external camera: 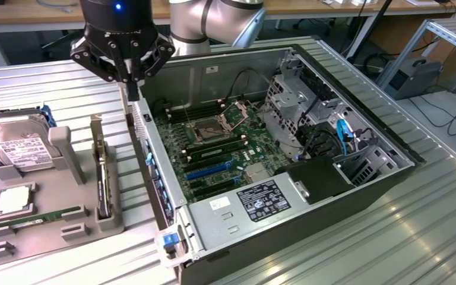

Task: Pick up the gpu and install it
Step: 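Reach for the gpu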

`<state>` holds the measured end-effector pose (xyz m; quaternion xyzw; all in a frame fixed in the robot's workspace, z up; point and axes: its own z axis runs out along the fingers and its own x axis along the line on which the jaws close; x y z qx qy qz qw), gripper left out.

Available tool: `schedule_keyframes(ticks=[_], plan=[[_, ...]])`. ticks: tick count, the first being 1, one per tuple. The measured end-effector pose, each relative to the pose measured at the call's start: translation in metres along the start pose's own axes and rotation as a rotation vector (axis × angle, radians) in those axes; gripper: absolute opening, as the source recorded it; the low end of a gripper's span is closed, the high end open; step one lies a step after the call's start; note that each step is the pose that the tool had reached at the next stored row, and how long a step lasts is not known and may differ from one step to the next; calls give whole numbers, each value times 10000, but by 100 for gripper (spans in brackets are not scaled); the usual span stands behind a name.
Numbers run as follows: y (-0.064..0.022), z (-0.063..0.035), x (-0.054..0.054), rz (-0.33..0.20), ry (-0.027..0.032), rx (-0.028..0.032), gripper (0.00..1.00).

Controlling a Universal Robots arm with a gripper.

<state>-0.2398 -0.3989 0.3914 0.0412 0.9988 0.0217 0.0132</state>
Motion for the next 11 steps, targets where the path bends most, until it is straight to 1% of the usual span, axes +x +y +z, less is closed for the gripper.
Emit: schedule_keyframes(ticks=[11], plan=[[-7,-2,87,0,0,0,11]])
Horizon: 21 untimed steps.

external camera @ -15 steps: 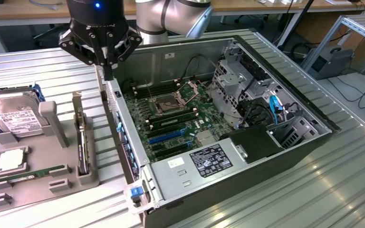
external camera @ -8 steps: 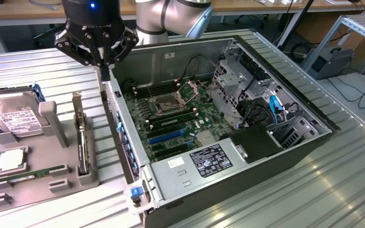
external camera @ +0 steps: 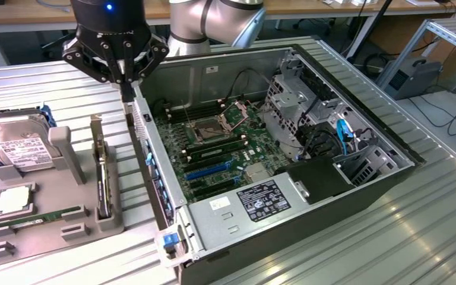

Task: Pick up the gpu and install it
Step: 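Reach for the gpu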

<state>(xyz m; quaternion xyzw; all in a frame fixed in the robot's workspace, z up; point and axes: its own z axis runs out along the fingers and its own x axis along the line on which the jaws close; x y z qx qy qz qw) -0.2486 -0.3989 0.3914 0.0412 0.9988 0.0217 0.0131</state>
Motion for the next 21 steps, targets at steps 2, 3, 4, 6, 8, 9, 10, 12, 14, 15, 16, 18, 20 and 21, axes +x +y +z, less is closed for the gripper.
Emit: schedule_keyframes(ticks=[2,3,4,6,8,9,10,12,14,15,16,18,20,21], plan=[[-1,0,14,0,-1,-1,11],[-2,0,22,0,0,0,11],[-2,0,29,0,0,0,11],[-3,-1,43,0,0,0,11],[-5,-1,58,0,0,1,11],[-6,-1,75,0,0,0,11],[-8,-2,96,0,1,0,11],[-10,-2,126,0,0,0,11],[-12,-3,143,0,0,0,11],[-12,-3,151,0,0,0,11],[-13,-3,159,0,0,0,11],[-14,-3,176,0,0,0,11],[-16,-4,197,0,0,0,11],[-17,-4,205,1,0,0,11]])
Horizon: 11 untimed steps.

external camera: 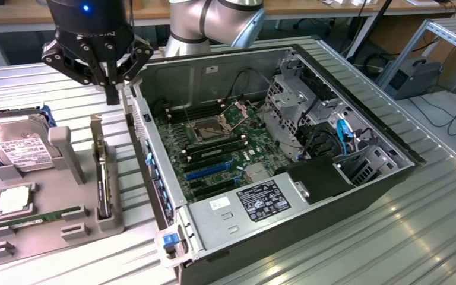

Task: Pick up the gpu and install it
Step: 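Reach for the gpu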

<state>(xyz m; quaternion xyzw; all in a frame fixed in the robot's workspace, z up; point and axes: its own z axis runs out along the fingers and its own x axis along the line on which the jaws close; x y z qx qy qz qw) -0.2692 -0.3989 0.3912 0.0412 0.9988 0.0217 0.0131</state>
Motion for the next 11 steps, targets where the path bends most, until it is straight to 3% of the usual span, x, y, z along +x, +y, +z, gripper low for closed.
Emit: schedule_keyframes(ticks=[11], plan=[[-8,-2,95,0,0,0,11]])
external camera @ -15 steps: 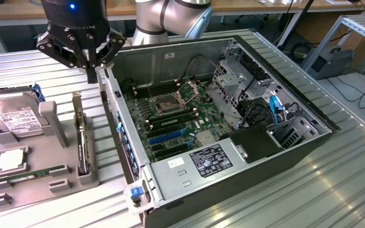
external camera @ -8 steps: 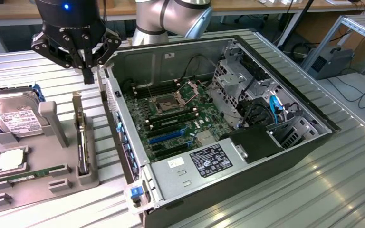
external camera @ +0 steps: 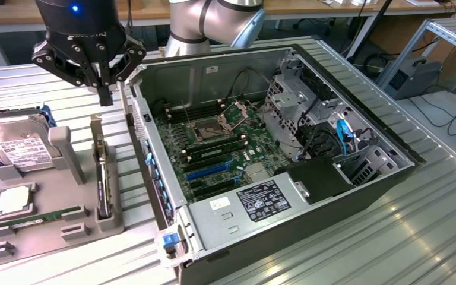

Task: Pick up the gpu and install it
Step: 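Reach for the gpu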

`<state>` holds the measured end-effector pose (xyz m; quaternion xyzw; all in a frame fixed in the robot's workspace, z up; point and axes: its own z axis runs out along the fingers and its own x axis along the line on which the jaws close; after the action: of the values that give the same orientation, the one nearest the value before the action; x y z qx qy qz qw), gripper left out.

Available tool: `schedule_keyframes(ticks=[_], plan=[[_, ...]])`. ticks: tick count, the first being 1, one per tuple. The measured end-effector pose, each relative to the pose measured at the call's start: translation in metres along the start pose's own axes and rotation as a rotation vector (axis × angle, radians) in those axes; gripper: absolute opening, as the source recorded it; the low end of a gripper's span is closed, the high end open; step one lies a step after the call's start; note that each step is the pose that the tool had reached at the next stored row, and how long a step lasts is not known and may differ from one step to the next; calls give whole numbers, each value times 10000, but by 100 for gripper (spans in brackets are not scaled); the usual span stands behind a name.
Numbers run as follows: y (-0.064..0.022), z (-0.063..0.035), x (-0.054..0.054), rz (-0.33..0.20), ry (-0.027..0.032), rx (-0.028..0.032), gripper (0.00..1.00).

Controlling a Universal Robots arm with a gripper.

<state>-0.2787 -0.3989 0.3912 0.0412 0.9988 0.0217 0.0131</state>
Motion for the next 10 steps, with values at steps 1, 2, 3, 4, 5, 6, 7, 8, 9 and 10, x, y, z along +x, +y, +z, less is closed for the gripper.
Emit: schedule_keyframes(ticks=[1,2,3,4,5,6,7,8,9,10], plan=[[-1,0,9,0,0,0,11],[-2,-1,18,0,0,0,11],[-3,-1,33,0,0,0,11],[-4,-1,48,0,0,-1,11],[-5,-2,61,0,0,0,11],[-6,-2,70,0,0,0,11],[-7,-2,81,0,0,0,11],[-8,-2,96,0,0,0,11],[-9,-3,110,0,0,0,11],[-10,-3,123,0,0,0,11]])
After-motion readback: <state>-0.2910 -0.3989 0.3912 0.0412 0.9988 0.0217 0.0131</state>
